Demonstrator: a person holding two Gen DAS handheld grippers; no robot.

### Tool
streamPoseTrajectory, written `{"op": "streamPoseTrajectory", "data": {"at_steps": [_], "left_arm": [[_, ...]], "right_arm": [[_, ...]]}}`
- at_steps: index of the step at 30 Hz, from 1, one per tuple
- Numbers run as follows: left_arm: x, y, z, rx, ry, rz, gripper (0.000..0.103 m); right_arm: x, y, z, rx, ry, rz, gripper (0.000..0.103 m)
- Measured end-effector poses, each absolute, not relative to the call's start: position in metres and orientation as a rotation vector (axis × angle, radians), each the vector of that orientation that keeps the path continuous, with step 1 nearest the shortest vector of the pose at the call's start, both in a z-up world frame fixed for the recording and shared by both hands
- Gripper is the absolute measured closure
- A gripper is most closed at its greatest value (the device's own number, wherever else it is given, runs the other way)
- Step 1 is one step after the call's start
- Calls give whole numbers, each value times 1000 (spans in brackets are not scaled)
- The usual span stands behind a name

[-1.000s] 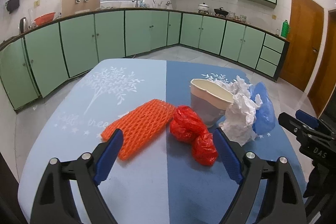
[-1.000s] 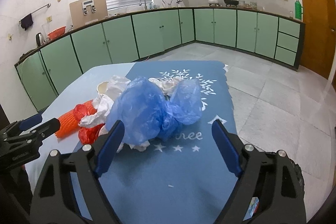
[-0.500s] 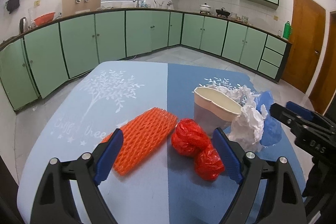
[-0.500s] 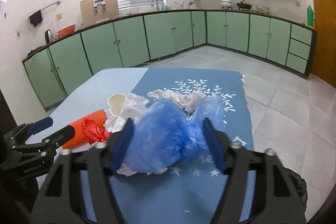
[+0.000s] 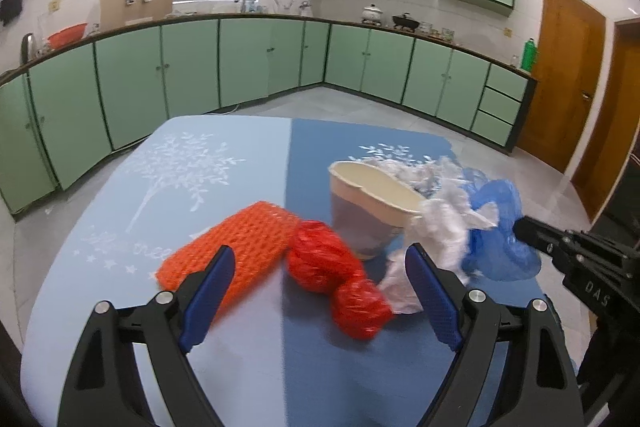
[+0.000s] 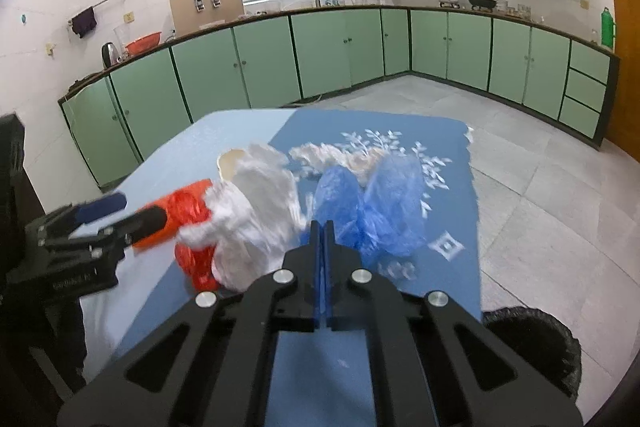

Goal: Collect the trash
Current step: 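Grasp the blue plastic bags with the right gripper while the left grasps the white tissue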

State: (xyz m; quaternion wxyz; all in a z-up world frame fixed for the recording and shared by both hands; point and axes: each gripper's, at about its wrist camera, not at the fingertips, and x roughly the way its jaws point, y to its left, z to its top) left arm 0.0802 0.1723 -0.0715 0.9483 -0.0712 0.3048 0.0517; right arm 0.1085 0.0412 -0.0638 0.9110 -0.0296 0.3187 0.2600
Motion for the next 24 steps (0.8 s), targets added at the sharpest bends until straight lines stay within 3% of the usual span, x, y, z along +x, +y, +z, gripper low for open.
{"op": "streamPoseTrajectory", "data": {"at_steps": [9,11,12,13,15,20,24], "left_arm": [[83,151,-74,-142,636,58,18],[84,147,-75,-137,642,52,18],[84,146,-76,-134,644,50,18],[84,145,-76,-132,645,50,18],[84,145,-76,-131,646,52,18],[88,151,-78,-135,653,63,18],[89,156,-76,-134,650,78,18]], "right_arm": [[93,13,-78,-63,732,513,102],[95,11,-81,-57,751,505,97],[95,10,-81,-48,749,500,90],[97,9,-80,-35,747,508,75],[101,8,-77,-13,728,502,58],[119,17,-77,-14,713,506,57],[135,25,-83,-24,724,505,45]]}}
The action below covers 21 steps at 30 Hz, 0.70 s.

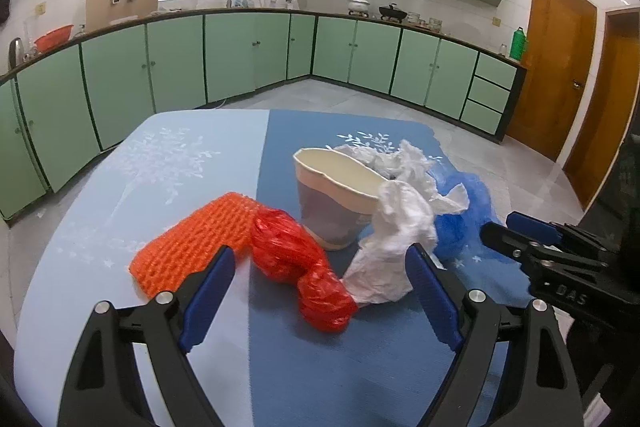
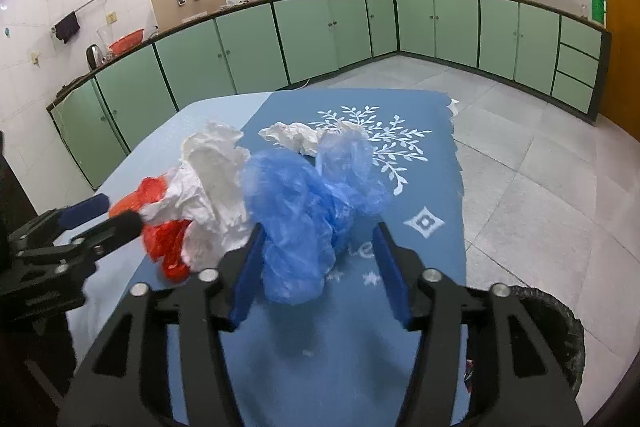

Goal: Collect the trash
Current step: 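Grasp the blue plastic bags with the right gripper while the left grasps the white tissue, then carry the blue bags and white tissue over the trash bin with both grippers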

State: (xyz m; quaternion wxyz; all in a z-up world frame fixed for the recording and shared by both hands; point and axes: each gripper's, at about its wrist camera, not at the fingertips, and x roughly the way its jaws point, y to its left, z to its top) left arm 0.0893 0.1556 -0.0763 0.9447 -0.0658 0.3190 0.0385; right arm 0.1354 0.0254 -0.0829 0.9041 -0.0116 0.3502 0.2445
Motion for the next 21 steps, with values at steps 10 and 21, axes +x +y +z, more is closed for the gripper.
{"op": "streamPoseTrajectory", "data": {"at_steps": [10,21], "left_arm": [[99,163,-81,-145,663,85,18],[103,138,-81,-152,664,-22,25]], "right_arm": [[170,37,-104,-6,789,551,72],[152,19,-86,-11,734,553,97]]}}
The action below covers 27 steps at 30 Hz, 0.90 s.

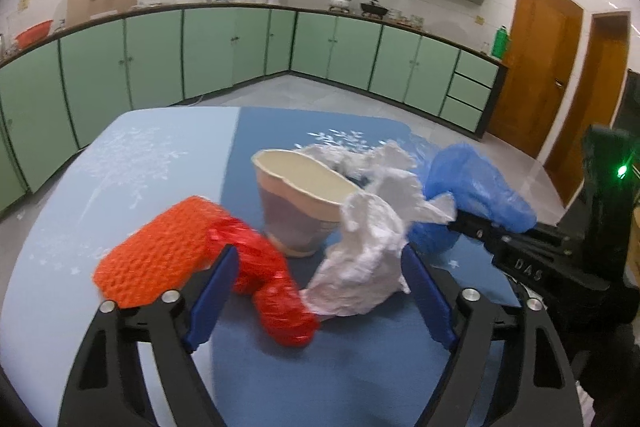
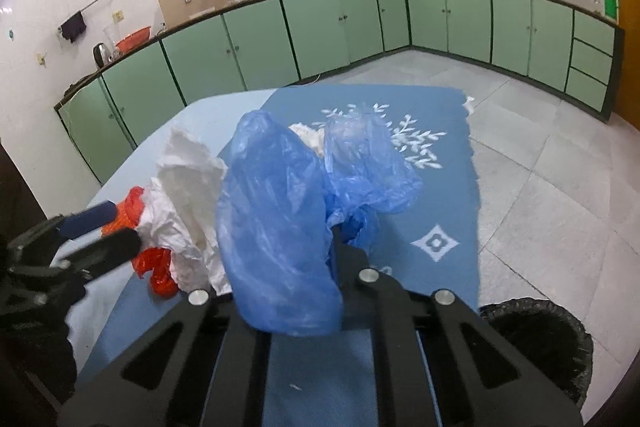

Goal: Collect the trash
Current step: 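Carry the blue bags and white tissue over the trash bin with both grippers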

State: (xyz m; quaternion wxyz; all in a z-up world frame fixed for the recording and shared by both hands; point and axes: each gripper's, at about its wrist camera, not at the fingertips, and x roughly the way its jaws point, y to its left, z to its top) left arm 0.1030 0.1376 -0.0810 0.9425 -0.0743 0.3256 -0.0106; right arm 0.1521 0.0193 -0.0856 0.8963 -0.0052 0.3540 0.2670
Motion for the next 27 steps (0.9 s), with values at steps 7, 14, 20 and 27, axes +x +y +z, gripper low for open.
{"op": "streamPoseTrajectory", "data": {"at_steps": [7,14,20,27], "left_arm": [[122,108,-91,-100,687,-66,42],[132,88,-93,-82,703,-81,97],[117,78,-73,-77,641,-104,99],[101,59,-39,-64,566,-171,99]], "right_arm": [[143,-6,-81,-1,721,505,97],[137,-28,-77,20,708,471,97],[126,-36,-67,4,665,465,97],[108,-62,-49,34,614,444,97]]}}
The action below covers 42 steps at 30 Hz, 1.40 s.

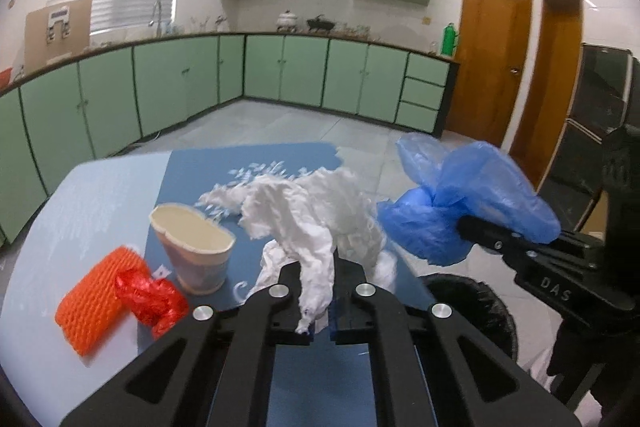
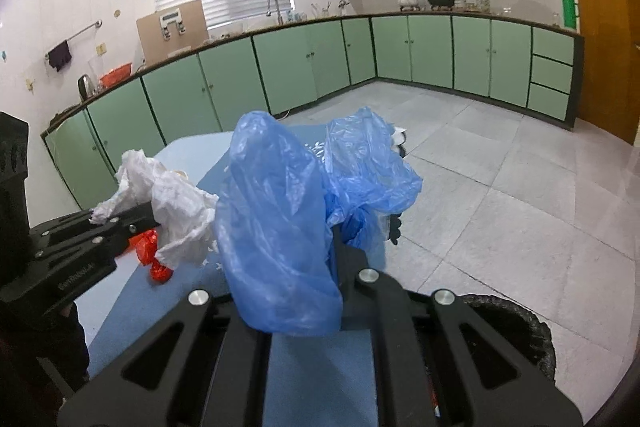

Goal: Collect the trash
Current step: 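Carry the blue bags and white tissue over the trash bin with both grippers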

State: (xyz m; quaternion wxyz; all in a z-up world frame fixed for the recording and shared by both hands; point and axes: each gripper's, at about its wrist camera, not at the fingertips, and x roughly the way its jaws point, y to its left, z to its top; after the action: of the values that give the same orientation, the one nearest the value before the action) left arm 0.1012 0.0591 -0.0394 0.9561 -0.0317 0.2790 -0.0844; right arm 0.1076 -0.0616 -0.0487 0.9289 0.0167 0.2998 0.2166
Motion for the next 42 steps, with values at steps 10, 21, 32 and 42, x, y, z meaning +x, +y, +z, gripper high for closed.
{"op": "streamPoseTrajectory", "data": {"at_steps": [10,21,32,42], "left_arm": [[95,2,-22,-35,538,-319,99],[104,-73,-30,-11,566,-473,99],[111,-120,-52,42,604,-543,99],[125,-144,-77,83,671,-563,99]], "right_arm": [[73,-123,-34,40,569,330,97],[43,-193,-44,87,579,150,97],[29,-232,-74,129,624,55,97],[36,-244,-100,176,679,24,97]]}}
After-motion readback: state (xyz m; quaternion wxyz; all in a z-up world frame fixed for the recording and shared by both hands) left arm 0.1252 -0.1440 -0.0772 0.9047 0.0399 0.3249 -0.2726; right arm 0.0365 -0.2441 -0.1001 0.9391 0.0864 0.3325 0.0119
